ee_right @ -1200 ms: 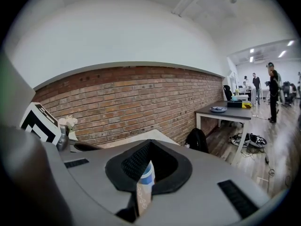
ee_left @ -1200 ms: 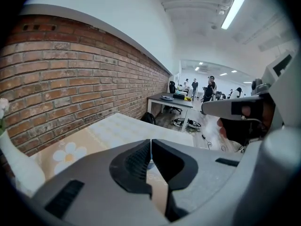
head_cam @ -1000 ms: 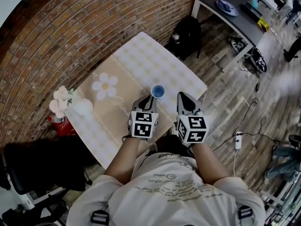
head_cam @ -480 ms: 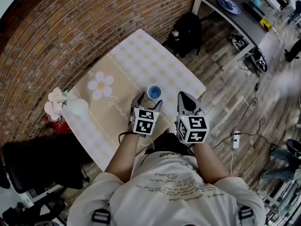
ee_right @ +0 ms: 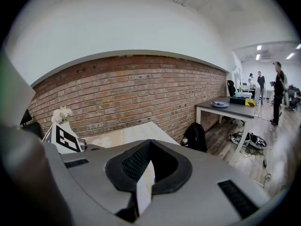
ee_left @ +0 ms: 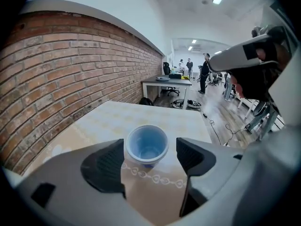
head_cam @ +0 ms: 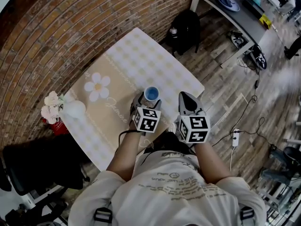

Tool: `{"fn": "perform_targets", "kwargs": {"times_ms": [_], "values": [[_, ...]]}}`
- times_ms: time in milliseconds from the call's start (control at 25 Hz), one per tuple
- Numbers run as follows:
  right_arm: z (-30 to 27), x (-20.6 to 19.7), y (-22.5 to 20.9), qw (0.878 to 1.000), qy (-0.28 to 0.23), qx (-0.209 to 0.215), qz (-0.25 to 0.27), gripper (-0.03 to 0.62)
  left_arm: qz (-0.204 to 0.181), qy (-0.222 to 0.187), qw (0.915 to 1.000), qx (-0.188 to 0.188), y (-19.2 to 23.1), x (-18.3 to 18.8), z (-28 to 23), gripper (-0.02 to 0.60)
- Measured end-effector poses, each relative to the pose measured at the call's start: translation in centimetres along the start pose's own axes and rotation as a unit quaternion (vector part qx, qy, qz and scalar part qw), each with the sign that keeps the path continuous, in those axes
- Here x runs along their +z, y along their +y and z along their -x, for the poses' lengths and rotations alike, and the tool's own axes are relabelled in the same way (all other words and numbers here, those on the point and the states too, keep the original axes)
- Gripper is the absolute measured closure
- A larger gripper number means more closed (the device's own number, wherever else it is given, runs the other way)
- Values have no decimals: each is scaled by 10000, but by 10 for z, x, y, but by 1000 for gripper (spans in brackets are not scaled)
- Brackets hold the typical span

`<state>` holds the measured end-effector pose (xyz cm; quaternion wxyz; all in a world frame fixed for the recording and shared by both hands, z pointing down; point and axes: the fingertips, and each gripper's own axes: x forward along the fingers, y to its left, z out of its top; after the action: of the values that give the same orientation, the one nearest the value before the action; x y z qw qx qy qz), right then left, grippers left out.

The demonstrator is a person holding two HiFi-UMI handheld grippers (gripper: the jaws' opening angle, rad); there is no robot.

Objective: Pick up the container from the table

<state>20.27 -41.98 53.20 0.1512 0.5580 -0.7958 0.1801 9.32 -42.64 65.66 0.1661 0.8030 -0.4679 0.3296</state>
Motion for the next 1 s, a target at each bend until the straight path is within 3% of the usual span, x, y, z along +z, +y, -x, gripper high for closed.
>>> {"fn": "perform_targets", "kwargs": {"times_ms": [200, 640, 1000], "values": [[-3, -4, -7, 10000, 81, -42, 14, 592, -50, 76, 9997, 217, 5, -1, -12, 249], [-2, -9, -16, 9998, 133, -122, 19, 592, -136, 262, 9991, 314, 7, -7, -24, 250], [-2, -6, -14, 9999, 89, -124, 38, 592, 156, 105, 9994, 307, 12, 2, -15, 250]]}}
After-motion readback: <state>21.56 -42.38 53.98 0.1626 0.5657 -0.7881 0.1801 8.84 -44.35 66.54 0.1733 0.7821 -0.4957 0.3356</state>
